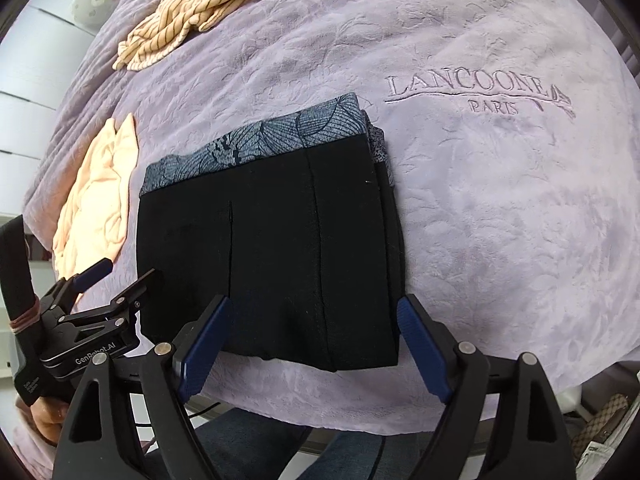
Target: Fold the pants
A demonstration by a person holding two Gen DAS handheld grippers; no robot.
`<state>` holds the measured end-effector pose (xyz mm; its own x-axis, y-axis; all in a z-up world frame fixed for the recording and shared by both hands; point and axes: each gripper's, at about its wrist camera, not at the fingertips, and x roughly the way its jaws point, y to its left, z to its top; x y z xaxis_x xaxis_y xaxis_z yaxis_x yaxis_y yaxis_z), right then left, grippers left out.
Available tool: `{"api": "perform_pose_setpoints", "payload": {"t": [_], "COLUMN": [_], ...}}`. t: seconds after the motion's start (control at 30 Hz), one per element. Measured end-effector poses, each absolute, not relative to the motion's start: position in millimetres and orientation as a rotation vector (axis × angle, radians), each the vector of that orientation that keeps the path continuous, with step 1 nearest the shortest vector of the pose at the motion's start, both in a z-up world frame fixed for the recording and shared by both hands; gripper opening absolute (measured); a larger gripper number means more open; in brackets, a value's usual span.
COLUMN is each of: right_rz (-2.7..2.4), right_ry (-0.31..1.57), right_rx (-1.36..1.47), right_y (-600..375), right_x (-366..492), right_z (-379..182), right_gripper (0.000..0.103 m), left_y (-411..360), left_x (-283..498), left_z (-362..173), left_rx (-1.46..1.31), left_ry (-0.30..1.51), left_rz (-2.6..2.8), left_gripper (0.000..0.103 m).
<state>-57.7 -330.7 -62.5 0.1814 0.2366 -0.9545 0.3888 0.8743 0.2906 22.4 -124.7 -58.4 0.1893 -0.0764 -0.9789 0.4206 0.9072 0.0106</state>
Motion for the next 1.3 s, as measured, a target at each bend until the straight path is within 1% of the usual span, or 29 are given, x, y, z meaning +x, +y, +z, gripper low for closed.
{"api": "perform_pose_setpoints", "payload": {"t": [0.17, 0.5, 0.67, 1.0, 1.3], "right_rz": [-0.139, -0.107, -0.143, -0.179, -0.207], "right_ry": [1.418, 1.359, 1.353, 1.35, 1.343], "right_rx": [0.508, 0.411, 0.356, 0.373, 0.278], "right_y": [-334, -327, -325, -327, -311], "right_x": [-72, -86, -91, -99, -102], "right_z": [-54, -23, -13, -9, -5], "right_gripper": [0.087, 0.087, 0.087, 0.087, 0.087], "left_y": [-138, -151, -147, -144, -141], "left_x": [5, -26, -34, -41, -46], "left_z": [-44, -12, -7, 4, 3], "left_rx": [0.301, 0.31, 0.318, 0.34, 0.354], "left_ry": [1.323, 1.283, 1.284, 1.258, 1.264], "left_rz": [-0.324, -0.304, -0.275, -0.261, -0.25], "left_gripper": [0.103, 0.103, 0.103, 0.103, 0.103]}}
